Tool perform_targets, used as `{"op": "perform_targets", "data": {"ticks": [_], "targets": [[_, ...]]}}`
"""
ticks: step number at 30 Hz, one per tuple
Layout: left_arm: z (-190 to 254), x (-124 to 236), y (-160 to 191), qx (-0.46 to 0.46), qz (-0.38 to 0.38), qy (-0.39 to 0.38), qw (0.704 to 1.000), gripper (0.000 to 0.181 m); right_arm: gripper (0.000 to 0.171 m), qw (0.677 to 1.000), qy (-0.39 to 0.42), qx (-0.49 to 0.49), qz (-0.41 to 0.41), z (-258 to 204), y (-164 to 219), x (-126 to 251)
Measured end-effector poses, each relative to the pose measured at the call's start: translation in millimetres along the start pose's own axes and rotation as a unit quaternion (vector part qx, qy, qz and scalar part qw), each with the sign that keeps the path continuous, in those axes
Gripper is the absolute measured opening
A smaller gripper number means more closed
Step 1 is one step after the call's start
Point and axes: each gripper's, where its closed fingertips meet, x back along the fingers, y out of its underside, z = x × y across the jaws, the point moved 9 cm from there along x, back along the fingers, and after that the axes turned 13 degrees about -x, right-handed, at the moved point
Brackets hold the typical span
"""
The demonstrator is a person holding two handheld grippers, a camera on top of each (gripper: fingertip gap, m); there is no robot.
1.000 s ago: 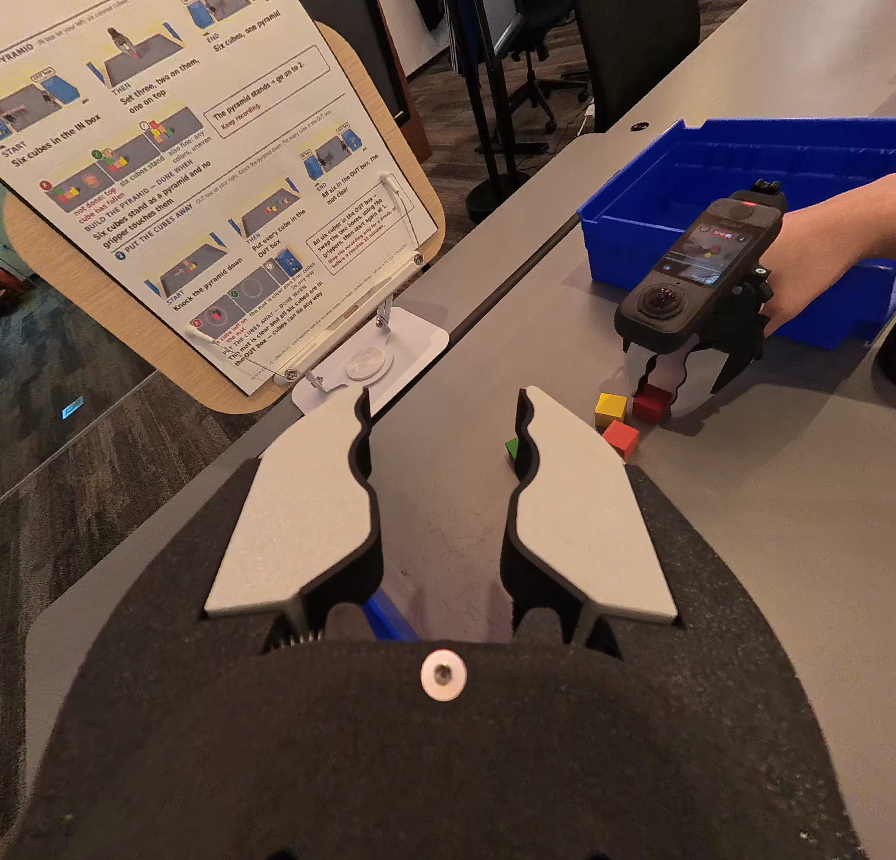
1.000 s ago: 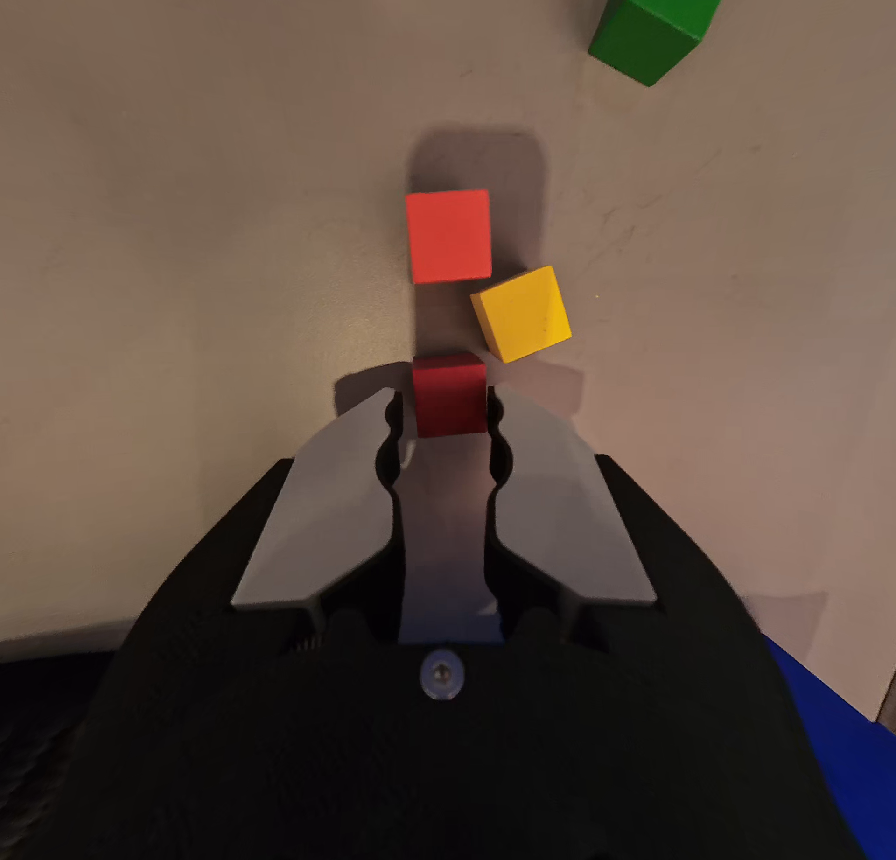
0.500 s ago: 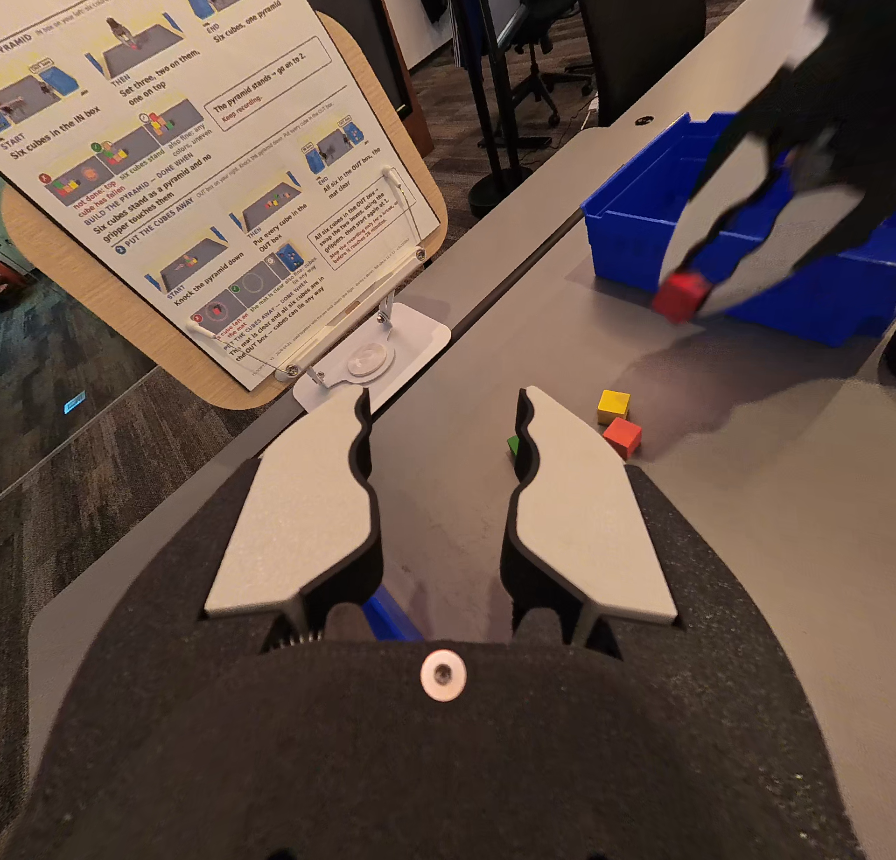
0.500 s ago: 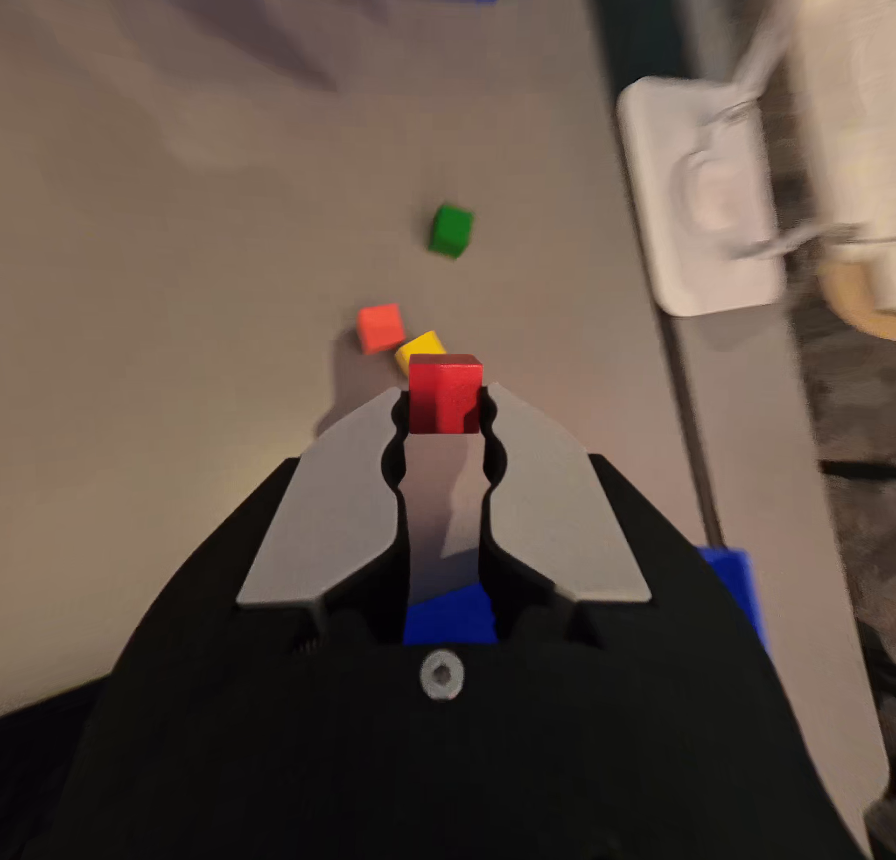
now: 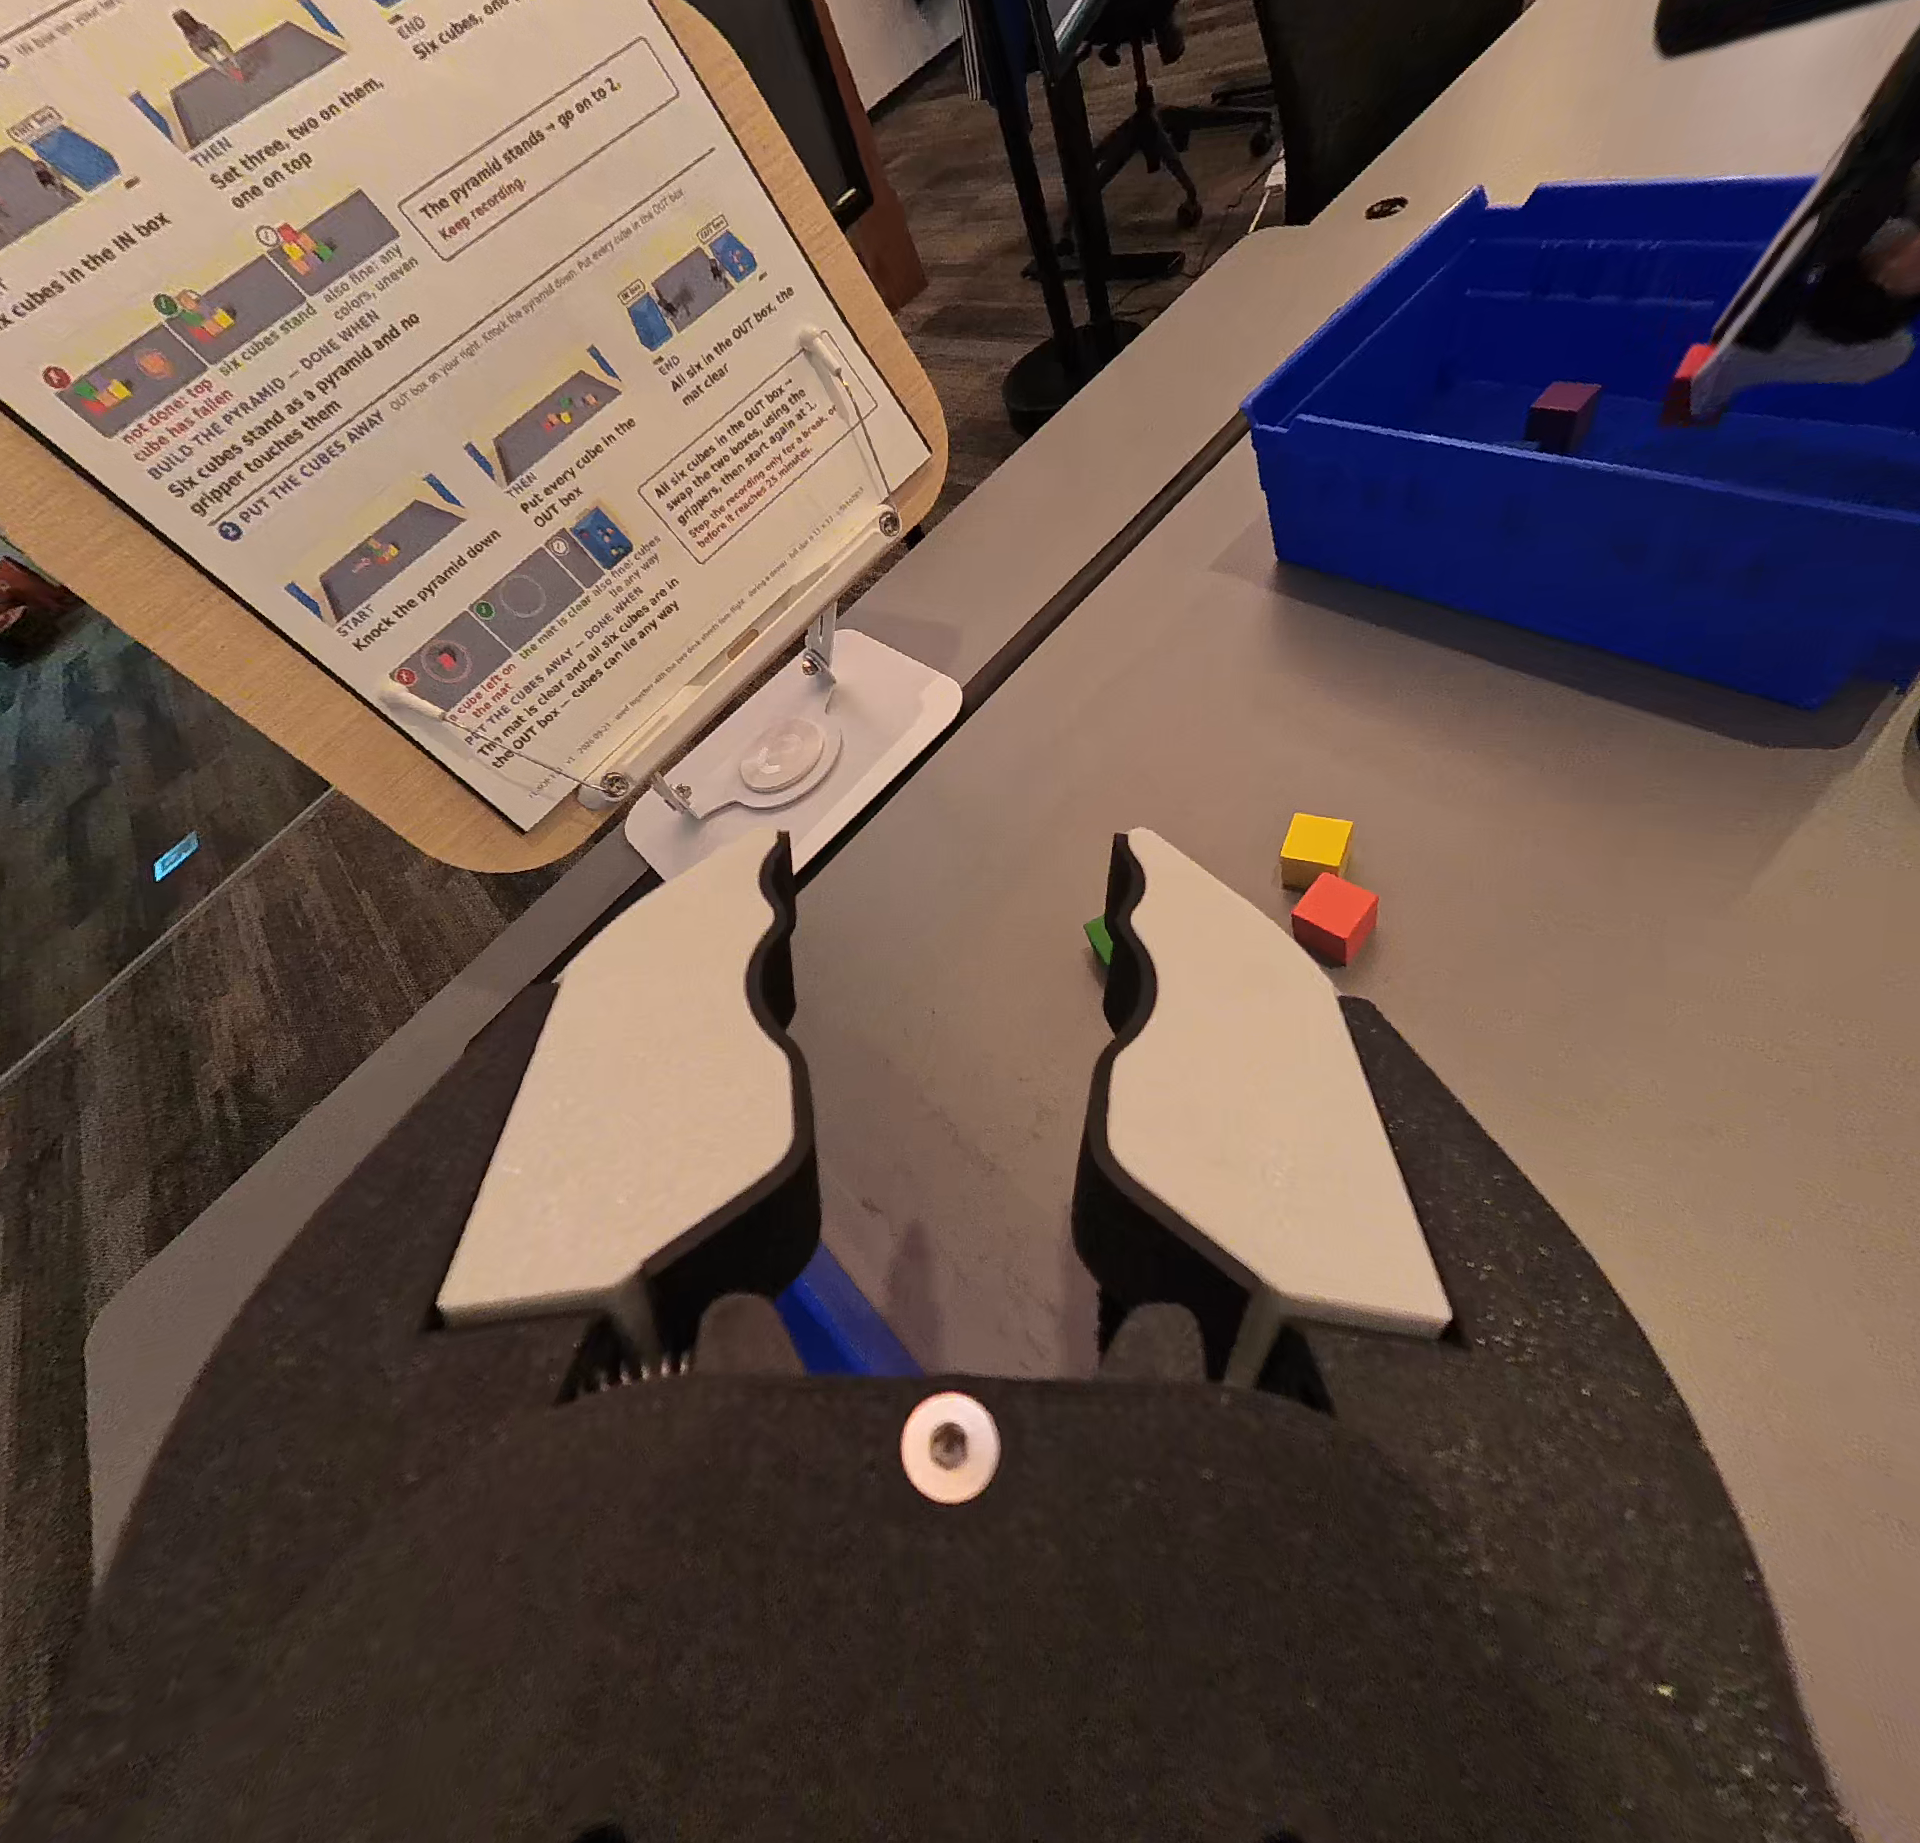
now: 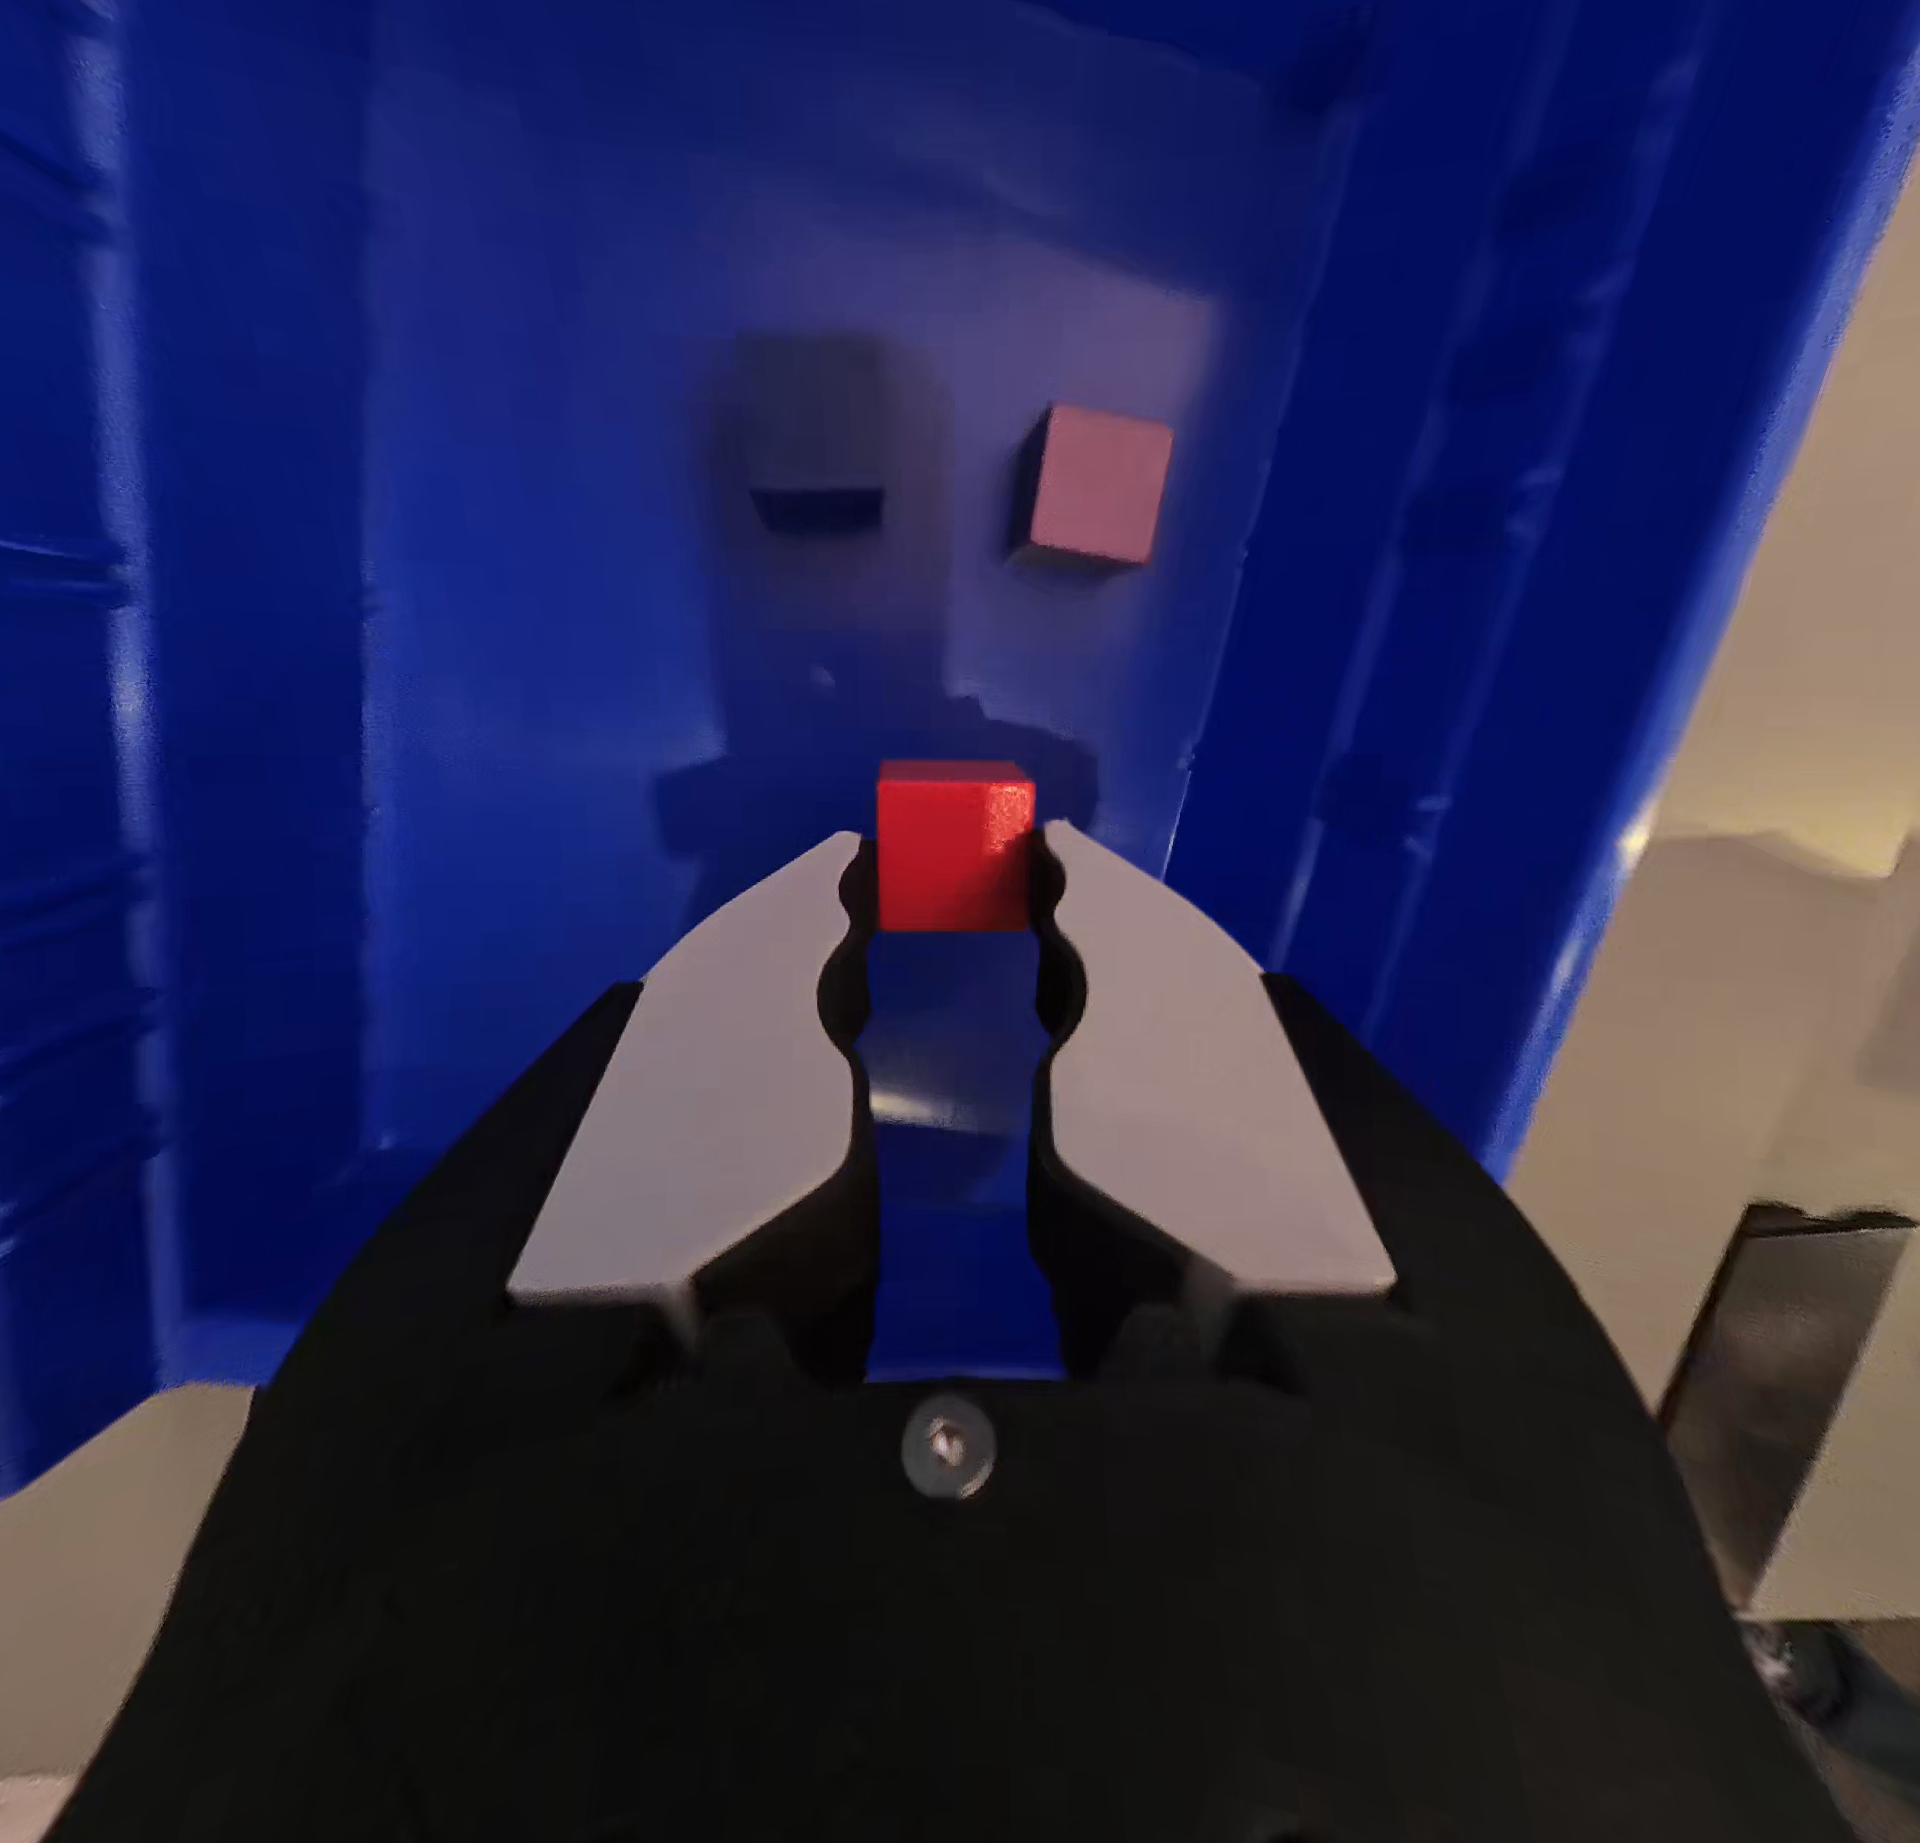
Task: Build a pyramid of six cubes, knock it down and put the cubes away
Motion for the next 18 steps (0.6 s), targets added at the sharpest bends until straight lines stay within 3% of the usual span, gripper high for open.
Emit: {"op": "perform_targets", "data": {"ticks": [13,18], "targets": [[-1,-2,1,0.0,-0.003,0.001,1.0,0.057,0.03,0.999,0.006,-0.033,-0.014,9,10,-30],[-2,-7,4,0.008,-0.01,-0.003,1.0,0.058,0.04,0.999,0.006,-0.009,0.031,3,8,-11]]}}
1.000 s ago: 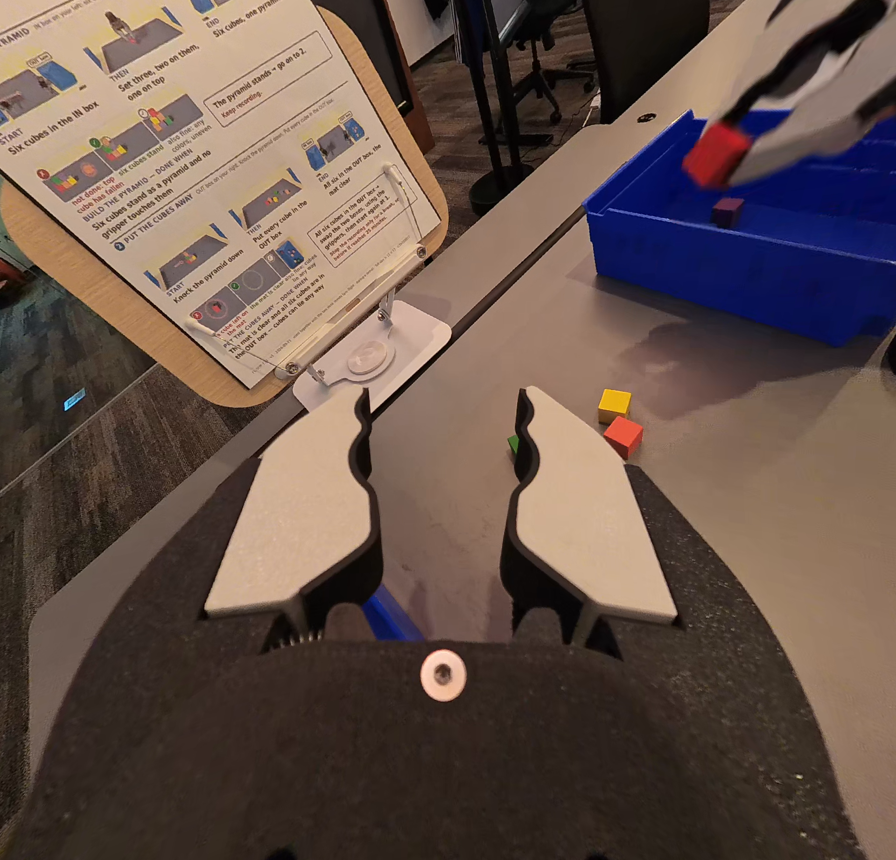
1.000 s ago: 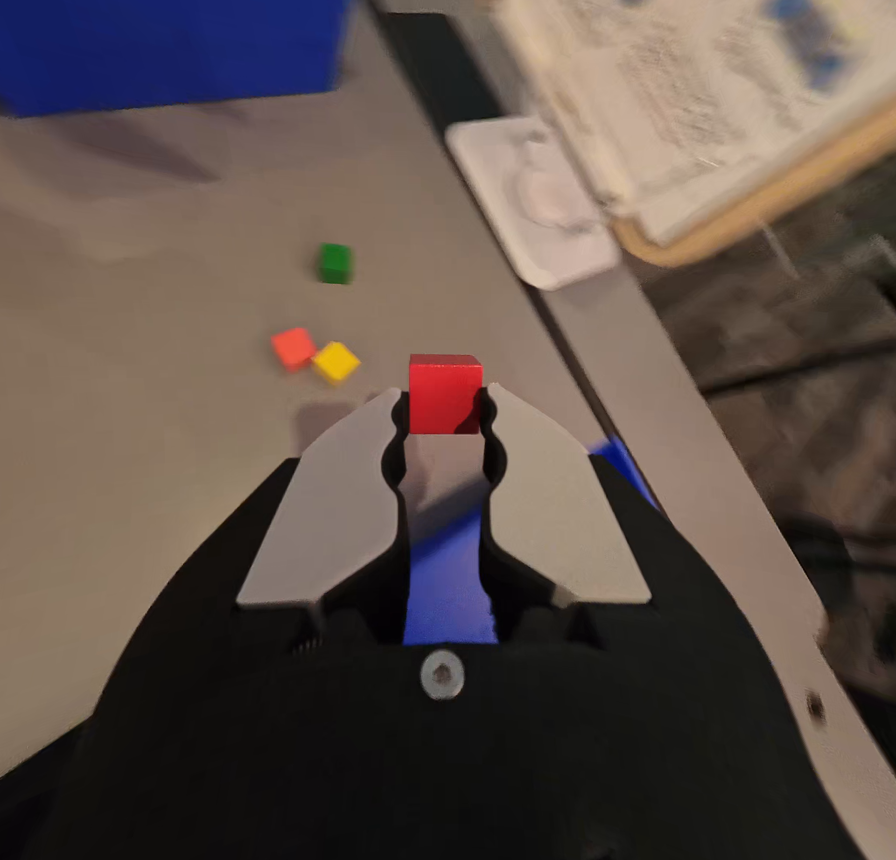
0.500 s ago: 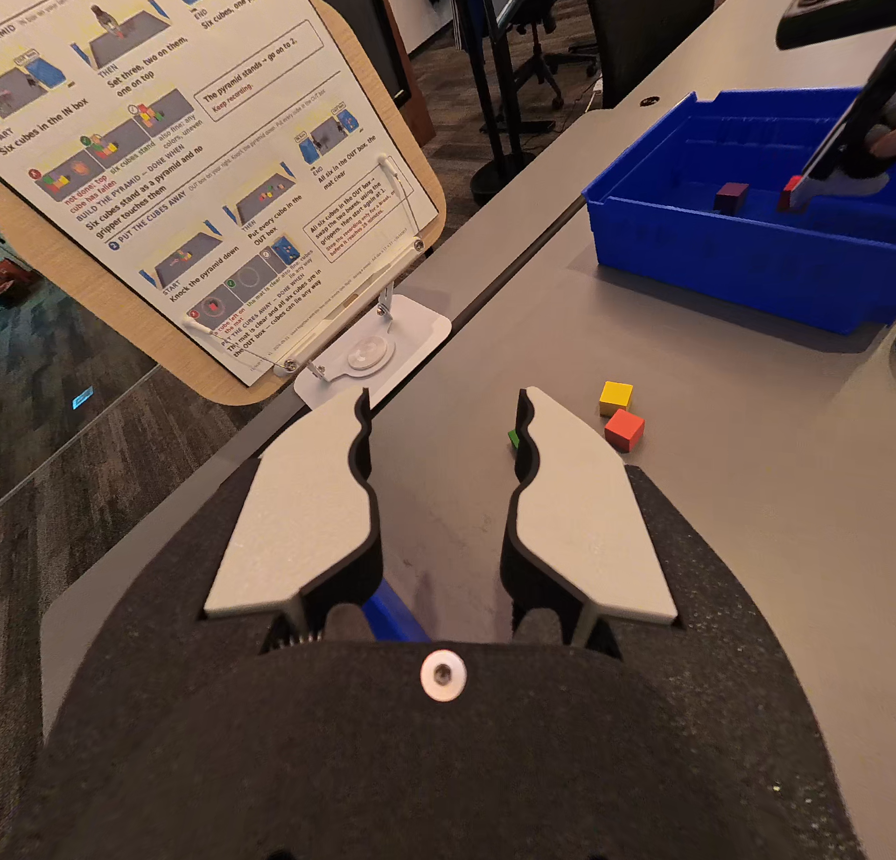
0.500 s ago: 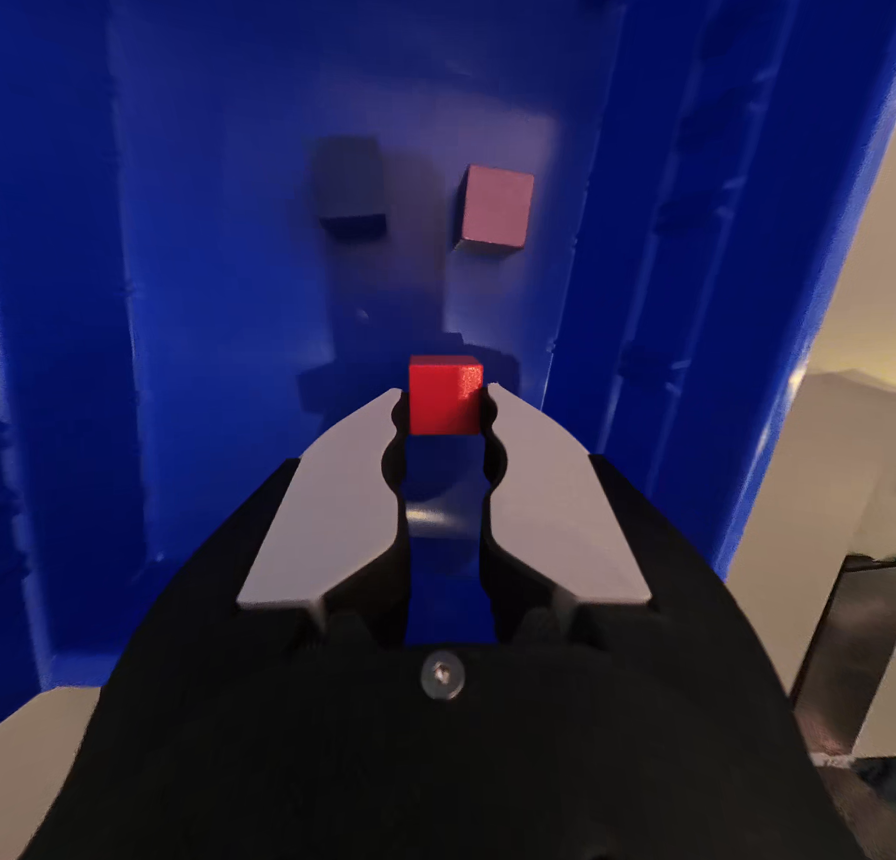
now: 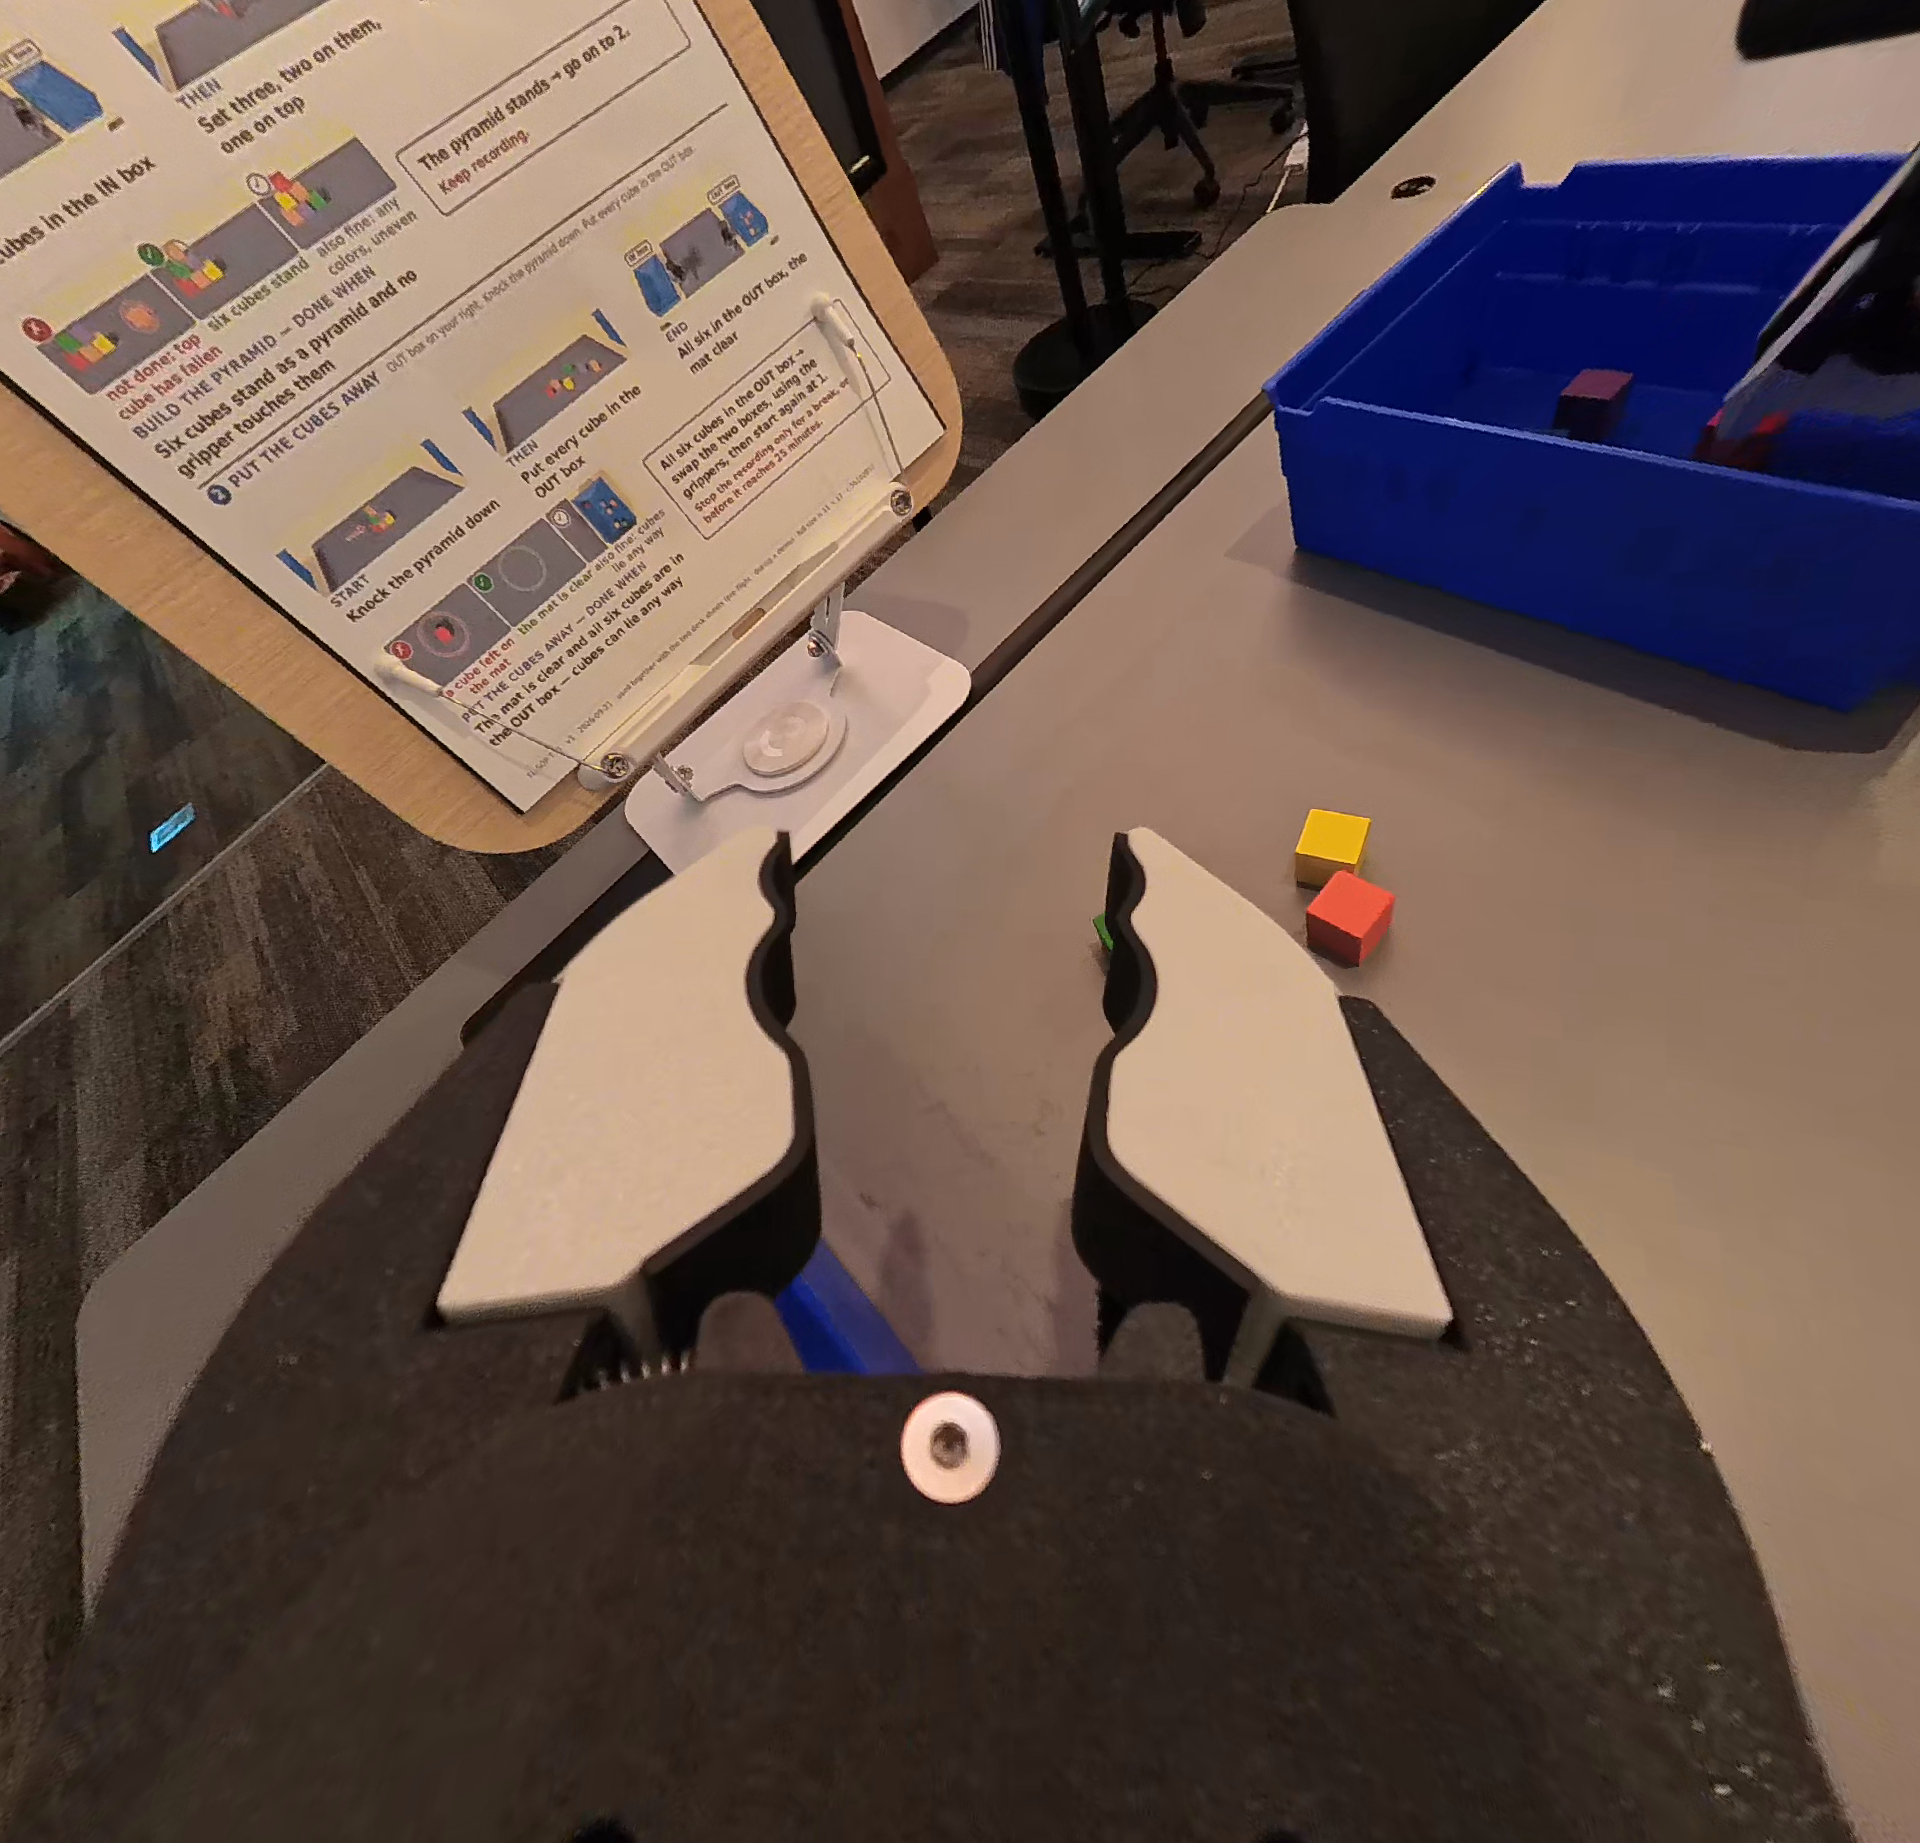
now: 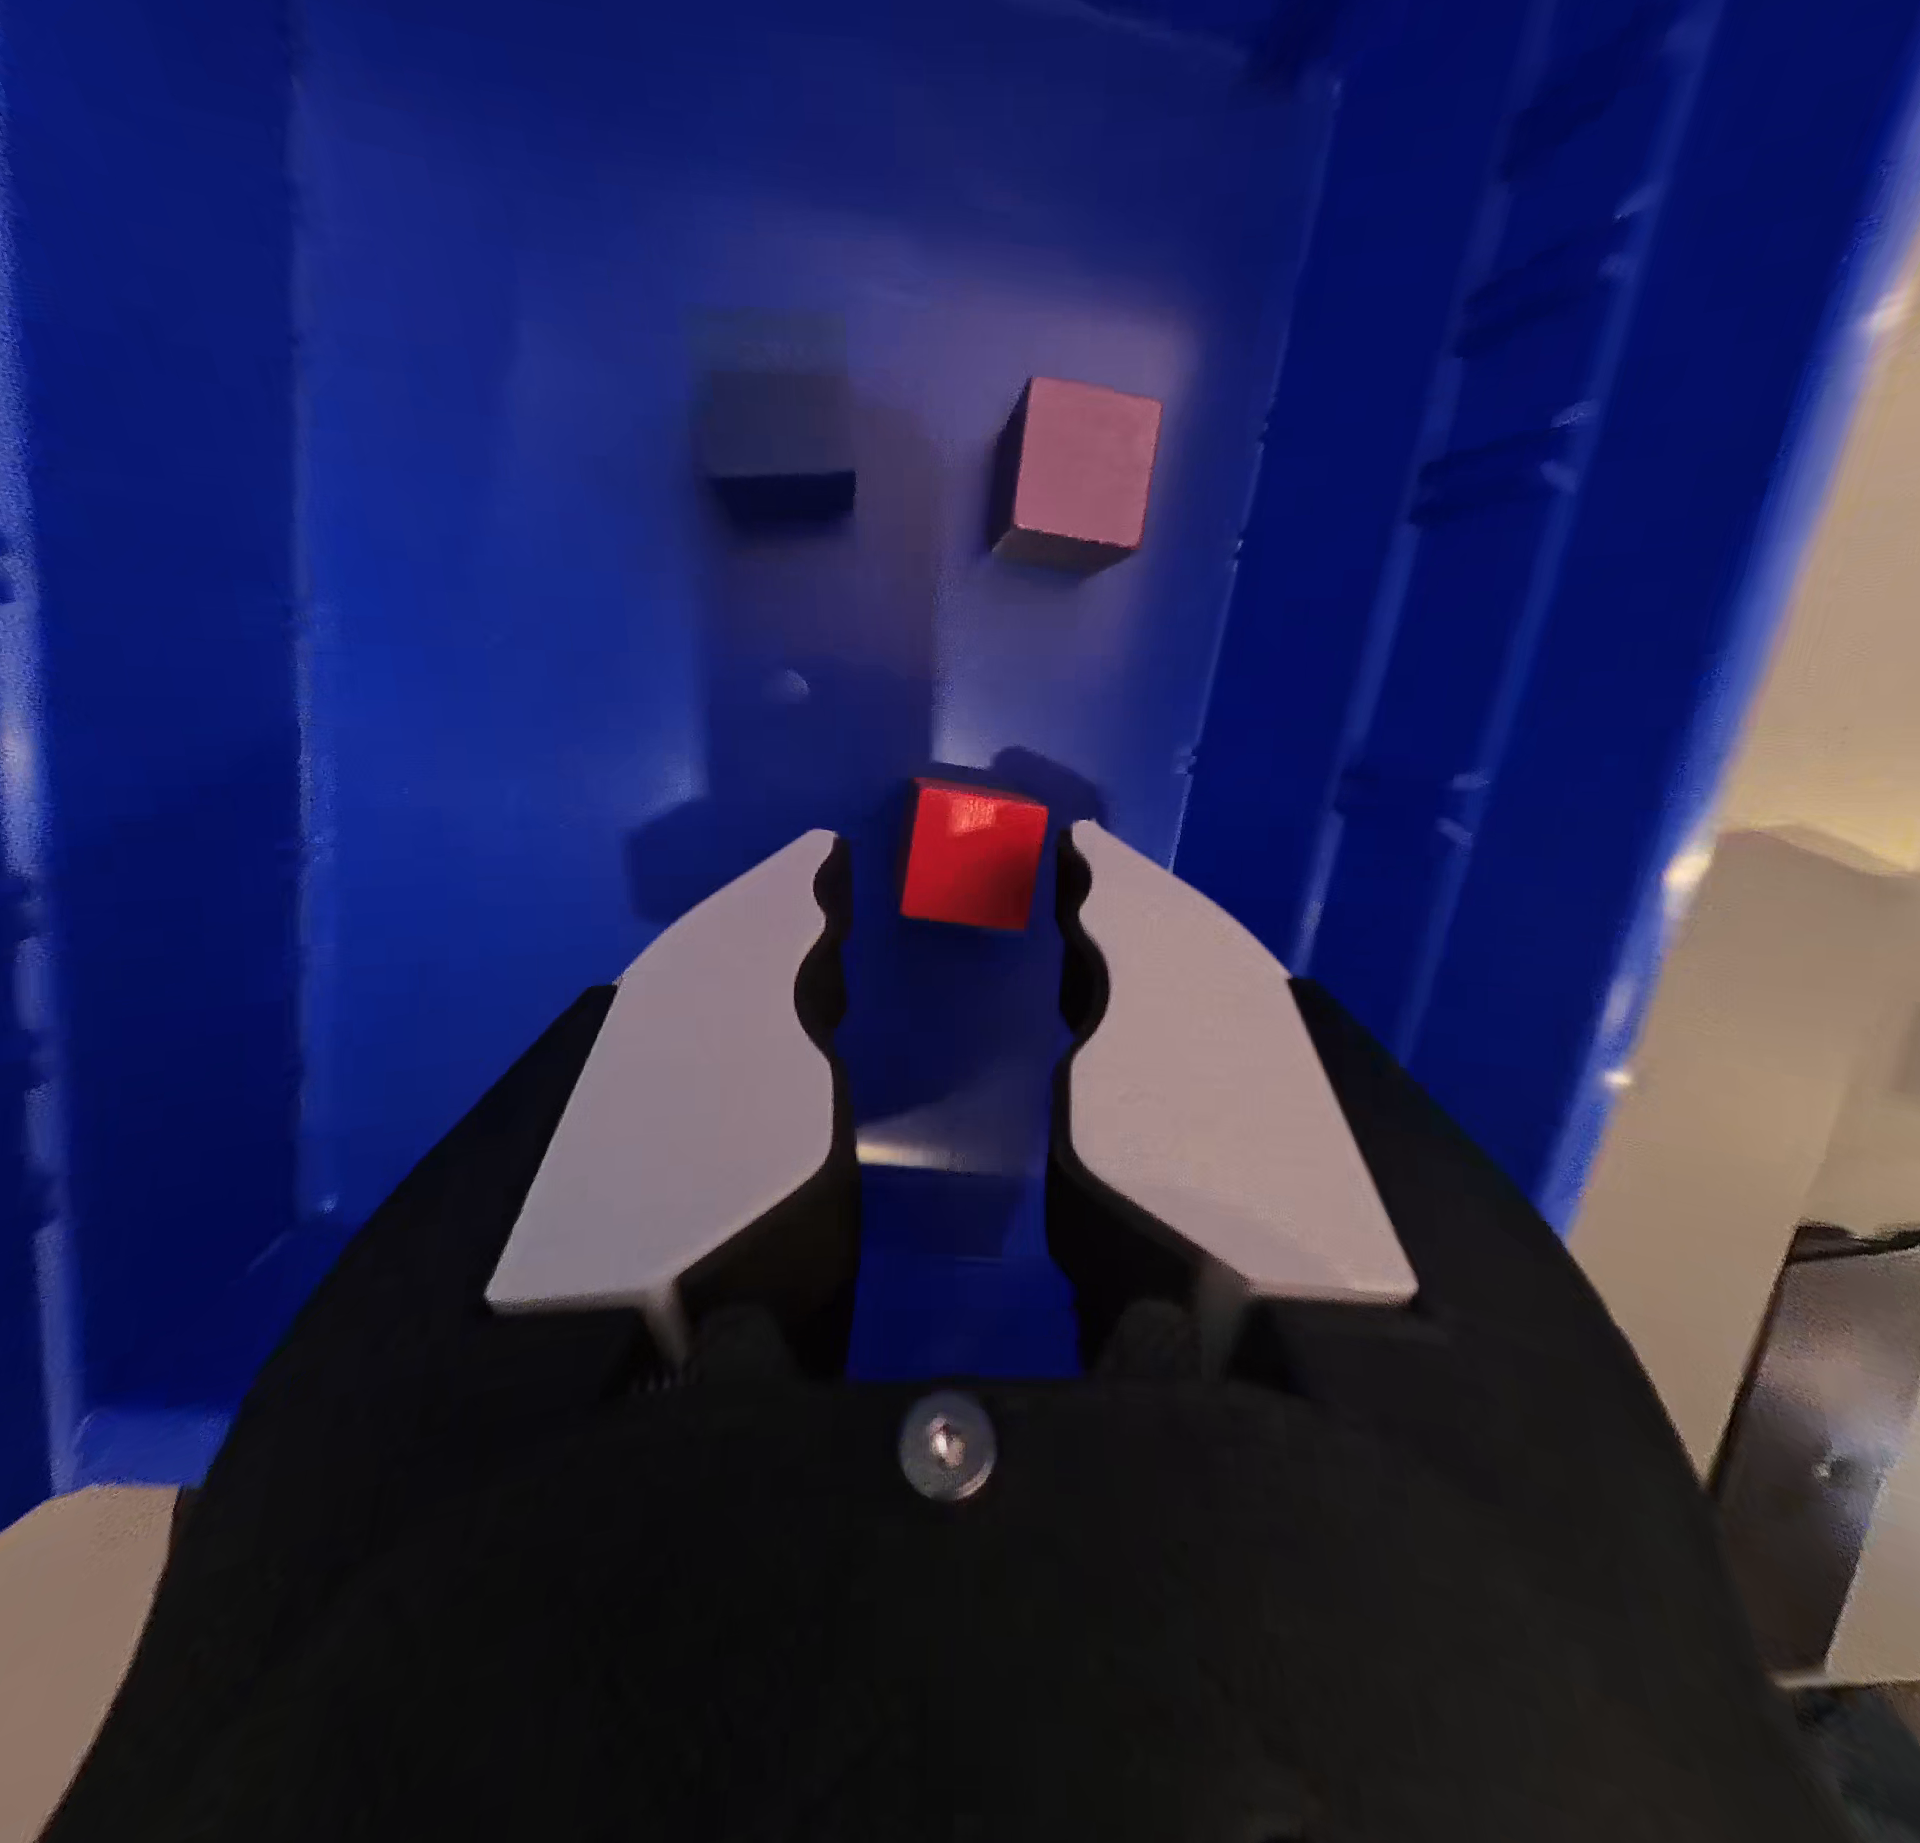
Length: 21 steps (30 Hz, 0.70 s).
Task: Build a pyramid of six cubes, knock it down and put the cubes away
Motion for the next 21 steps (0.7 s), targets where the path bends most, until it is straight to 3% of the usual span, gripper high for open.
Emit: {"op": "perform_targets", "data": {"ticks": [6,8,10,13,15,21], "targets": [[-3,7,-3,0.0,0.013,-0.007,1.0,0.057,0.046,0.982,-0.025,0.096,0.158,-53,-7,80],[-4,5,0,0.004,0.008,-0.002,1.0,0.058,0.045,0.96,-0.074,0.175,0.208,-94,-9,104],[-4,2,3,0.006,-0.002,0.0,1.0,0.058,0.045,0.922,-0.139,0.3,0.204,-144,-4,114],[-2,3,1,-0.004,-0.003,-0.002,1.0,0.059,0.043,0.828,-0.211,0.497,0.152,-209,14,95],[-1,5,0,-0.004,0.0,0.0,1.0,0.058,0.043,0.791,-0.197,0.568,0.117,-235,18,68],[-5,12,-1,-0.003,0.01,-0.003,1.0,0.058,0.044,0.749,-0.19,0.631,0.062,-268,3,7]]}}
